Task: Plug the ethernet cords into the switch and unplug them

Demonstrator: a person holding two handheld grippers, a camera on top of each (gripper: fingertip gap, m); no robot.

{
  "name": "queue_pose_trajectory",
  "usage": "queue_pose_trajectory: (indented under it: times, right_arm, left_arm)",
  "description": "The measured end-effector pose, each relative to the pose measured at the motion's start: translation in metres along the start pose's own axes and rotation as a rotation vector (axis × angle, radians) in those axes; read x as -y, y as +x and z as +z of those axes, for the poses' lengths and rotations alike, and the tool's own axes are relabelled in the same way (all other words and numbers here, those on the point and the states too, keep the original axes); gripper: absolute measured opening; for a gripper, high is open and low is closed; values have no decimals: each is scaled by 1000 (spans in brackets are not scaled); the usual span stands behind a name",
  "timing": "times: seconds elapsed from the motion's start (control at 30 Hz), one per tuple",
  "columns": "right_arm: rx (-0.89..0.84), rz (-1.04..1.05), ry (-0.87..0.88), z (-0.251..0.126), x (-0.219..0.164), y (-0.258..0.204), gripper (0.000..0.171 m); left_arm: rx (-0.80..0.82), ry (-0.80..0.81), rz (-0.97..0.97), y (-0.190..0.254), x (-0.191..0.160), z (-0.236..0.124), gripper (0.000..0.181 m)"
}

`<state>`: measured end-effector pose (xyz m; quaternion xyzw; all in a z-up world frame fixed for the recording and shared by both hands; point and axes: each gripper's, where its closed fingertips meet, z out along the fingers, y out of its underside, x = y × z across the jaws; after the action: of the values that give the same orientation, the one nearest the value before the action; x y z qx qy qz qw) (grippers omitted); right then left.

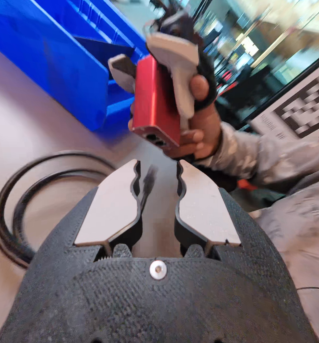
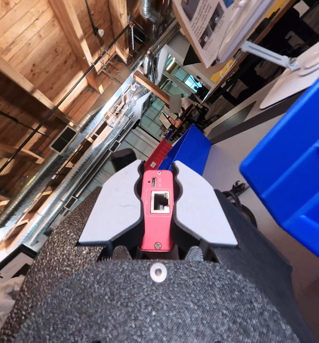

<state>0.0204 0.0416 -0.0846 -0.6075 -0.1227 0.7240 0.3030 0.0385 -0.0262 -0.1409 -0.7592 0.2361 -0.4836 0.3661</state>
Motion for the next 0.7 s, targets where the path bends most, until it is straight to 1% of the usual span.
queue_pose_trajectory:
  times: [0.03,0.13,0.23,0.27,0.37,0.47,0.5,0.57,0.63,0.7]
  right_arm:
    - [-1,-26,-6,1,-2,-3,28]
    - [-2,-86,-16,4,-7,-7,28]
    - [32,-100,-1,4,-4,-13,28]
    - [39,-102,0,3,-4,-14,28]
    - [57,-101,11,2,-1,-15,28]
    - [92,-108,6,5,-5,-20,28]
    - [96,-125,-7,7,-9,-21,28]
    - [123,-152,-7,9,-11,-26,28]
    - [145,-234,-79,9,-16,-30,28]
    - [143,-399,-258,8,-33,-30,28]
  left_arm:
    - [-42,35,-25,4,6,-1,39]
    - [-85,69,-37,9,14,0,39]
    - [-108,82,-60,6,16,2,25]
    - [-130,97,-78,6,17,2,24]
    - [-197,161,-160,4,25,-5,24]
    - [-256,166,-189,8,24,-5,36]
    - [-280,185,-194,12,26,-5,37]
    - [-266,194,-165,12,28,-4,27]
    - [-227,175,-111,11,32,-11,26]
    - [-162,113,-20,8,34,-23,26]
